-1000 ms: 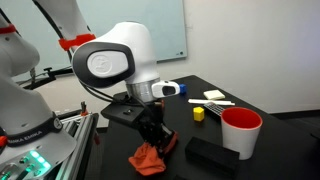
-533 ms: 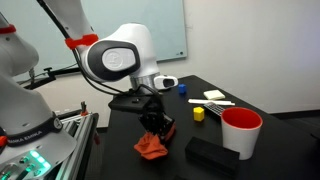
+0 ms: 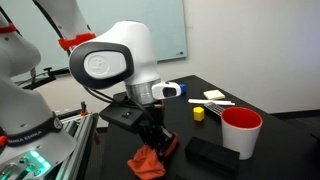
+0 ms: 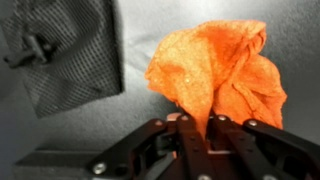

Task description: Wipe the table with the orange cloth

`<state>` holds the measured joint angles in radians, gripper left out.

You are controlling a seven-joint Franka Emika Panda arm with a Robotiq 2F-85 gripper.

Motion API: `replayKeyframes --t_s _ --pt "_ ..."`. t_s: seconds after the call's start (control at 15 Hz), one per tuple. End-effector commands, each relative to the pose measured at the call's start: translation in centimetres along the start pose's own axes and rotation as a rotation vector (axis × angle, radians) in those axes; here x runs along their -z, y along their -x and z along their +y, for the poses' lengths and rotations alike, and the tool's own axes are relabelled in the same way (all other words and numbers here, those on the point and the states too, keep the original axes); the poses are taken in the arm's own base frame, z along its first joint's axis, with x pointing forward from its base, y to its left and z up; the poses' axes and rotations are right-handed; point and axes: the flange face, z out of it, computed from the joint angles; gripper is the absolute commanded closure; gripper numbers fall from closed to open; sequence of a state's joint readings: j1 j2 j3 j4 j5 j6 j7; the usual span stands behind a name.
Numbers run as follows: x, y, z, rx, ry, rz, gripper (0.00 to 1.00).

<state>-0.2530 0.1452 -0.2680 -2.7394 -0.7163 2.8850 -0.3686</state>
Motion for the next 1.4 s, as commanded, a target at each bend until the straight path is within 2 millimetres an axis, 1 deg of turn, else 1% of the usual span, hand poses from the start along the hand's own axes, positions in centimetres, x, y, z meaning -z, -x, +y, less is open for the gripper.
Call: replayKeyframes --t_s 0.0,0.13,0.27,0.47,0.6,0.67,0.93,1.13,1.33 --pt "0.4 2.5 2.8 -0.038 0.003 -0.013 0.96" --pt "0.3 3.3 3.8 -0.070 0.005 -0.019 0.96" --pt "0.4 2.8 3.3 -0.072 0.006 -0.018 0.96" --pt "1.0 1.0 0.6 -0.018 0.006 0.005 0.96" --pt "1.1 -0.9 -2.3 0.032 0.002 0.022 0.96" --pt "0.5 -2.7 -2.5 0.052 0.002 0.032 0.96" --pt "1.6 -6.1 -6.0 0.116 0.011 0.063 0.96" --pt "2.0 -7.5 -7.5 0.136 0.011 0.076 0.96" --pt "2.1 -7.8 -8.0 0.148 0.011 0.081 0.96"
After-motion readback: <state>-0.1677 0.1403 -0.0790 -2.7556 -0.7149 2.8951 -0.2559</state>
